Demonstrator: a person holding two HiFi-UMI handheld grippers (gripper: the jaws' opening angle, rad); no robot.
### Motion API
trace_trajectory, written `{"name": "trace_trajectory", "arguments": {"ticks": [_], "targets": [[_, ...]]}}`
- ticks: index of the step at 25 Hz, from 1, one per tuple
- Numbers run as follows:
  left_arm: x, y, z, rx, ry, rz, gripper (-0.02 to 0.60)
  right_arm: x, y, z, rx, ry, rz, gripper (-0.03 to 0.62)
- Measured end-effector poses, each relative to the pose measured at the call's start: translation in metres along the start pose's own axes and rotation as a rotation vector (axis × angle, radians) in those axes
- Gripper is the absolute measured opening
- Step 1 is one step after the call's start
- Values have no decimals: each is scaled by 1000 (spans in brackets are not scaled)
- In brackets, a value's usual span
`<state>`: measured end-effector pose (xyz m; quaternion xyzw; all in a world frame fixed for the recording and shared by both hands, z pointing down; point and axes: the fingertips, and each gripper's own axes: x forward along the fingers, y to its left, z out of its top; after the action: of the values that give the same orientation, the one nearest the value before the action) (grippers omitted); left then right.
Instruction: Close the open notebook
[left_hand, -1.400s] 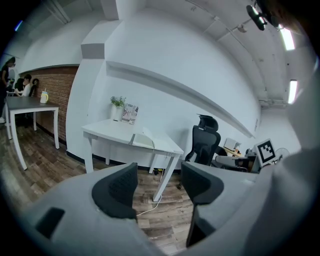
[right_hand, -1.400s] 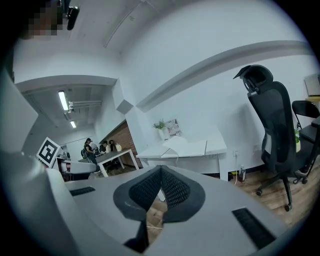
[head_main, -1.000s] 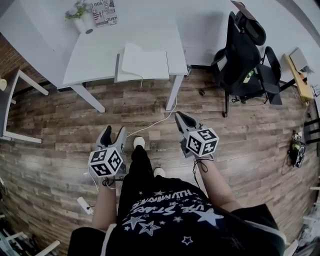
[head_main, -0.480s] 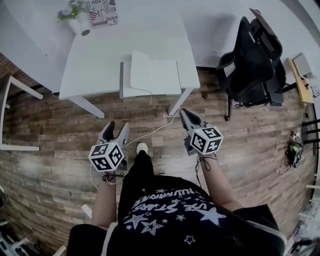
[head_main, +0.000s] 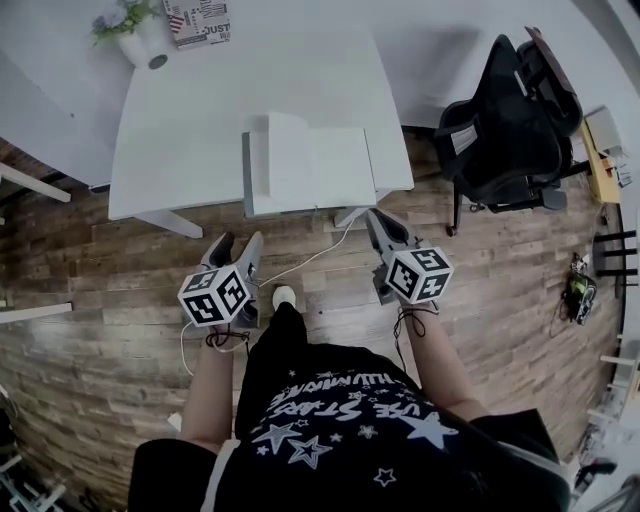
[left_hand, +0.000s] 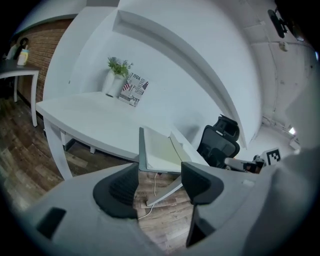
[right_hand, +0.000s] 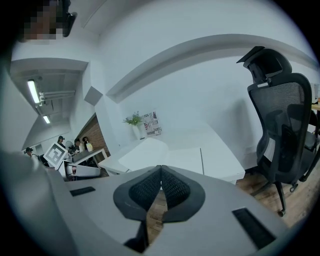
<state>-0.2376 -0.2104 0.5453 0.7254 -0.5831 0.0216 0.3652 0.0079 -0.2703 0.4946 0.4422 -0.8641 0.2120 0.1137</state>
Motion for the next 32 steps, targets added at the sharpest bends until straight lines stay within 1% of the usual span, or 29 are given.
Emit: {"name": "trace_trajectory", "arguments": {"ticks": [2,6,8,16,19,22,23,26,28,32], "targets": [[11,8,1,-25,19,-4,278,8,-2,2,2,7,-17,5],[30,23,3,-108,47,-14,278,21,-6,6,9,15,-44,5],[39,29,1,-135,67,-25,278,26,-7,5,12,22,-56,5],[72,42,-9,-193,148,-54,278,39,-19,-1,30,52,-111,5],[79,41,-14,-219,173,-89,278,44,-21,-1,34,58,-118,5],[86,40,-20,-228,205,-122,276,50,-23,0,35,57,-122,5],[87,40,-22,-228,212,-126,266,52,-23,0,36,57,-123,5],[88,38,-23,-213,221,-148,207,56,-23,-1,43,56,-127,5],[89,34,-22,-187,221,-159,151,57,-24,-1,47,57,-130,5],[88,31,-20,-137,229,-144,97,56,-26,1,50,46,-136,5]]}}
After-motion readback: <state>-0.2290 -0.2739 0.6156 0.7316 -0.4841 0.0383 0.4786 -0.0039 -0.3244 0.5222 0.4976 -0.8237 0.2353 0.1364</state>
